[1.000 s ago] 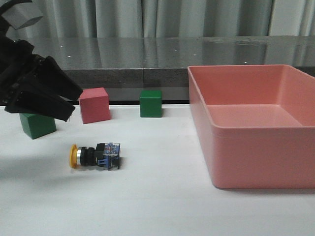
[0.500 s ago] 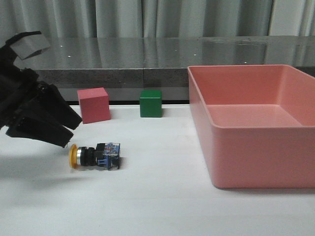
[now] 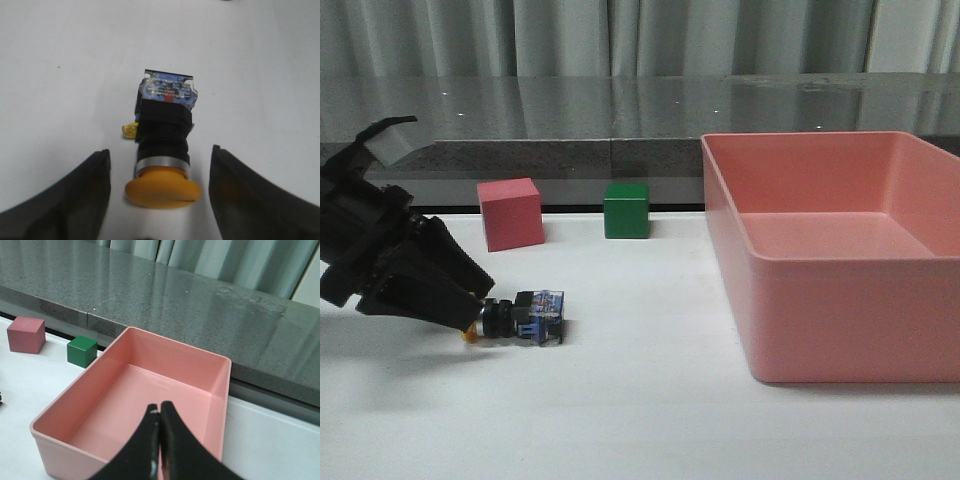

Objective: Place and stand button with both arms
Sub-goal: 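Lower the left gripper over the lying button and grasp its body, then lift the button with the left gripper, rotating it upright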

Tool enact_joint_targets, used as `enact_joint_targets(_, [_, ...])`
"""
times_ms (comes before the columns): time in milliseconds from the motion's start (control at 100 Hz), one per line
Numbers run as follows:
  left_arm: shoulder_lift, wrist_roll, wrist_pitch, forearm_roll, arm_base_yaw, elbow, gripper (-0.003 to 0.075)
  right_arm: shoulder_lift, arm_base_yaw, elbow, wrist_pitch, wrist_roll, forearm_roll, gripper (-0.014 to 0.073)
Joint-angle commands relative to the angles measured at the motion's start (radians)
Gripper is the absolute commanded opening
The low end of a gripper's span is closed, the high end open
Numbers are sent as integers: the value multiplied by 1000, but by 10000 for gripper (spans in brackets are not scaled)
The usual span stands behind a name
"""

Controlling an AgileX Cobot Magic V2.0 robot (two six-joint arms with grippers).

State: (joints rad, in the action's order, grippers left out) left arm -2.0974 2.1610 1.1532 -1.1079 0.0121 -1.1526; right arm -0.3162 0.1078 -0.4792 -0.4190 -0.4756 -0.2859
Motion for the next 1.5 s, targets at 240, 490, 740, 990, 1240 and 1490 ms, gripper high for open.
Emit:
enact_joint_targets(240, [-9, 19, 29, -60, -52, -20, 394, -7, -5, -26, 72, 0, -3, -76])
enact_joint_targets(490, [-22, 21, 17, 24, -88, -23, 99, -7, -5, -26, 72, 0, -3, -76])
enact_joint_targets(740, [75, -64, 56, 80, -88, -42, -20, -7, -5, -26, 72, 0, -3, -76])
enact_joint_targets(990, [301, -398, -24, 399, -152, -224, -20, -7, -5, -26, 72, 0, -3, -76])
enact_joint_targets(1240, [370, -869, -38, 1048, -375, -429, -20, -7, -5, -26, 72, 0, -3, -76])
enact_joint_targets(1490, [315, -1029, -40, 1435, -561, -436, -20, -7, -5, -26, 73, 0, -3, -76])
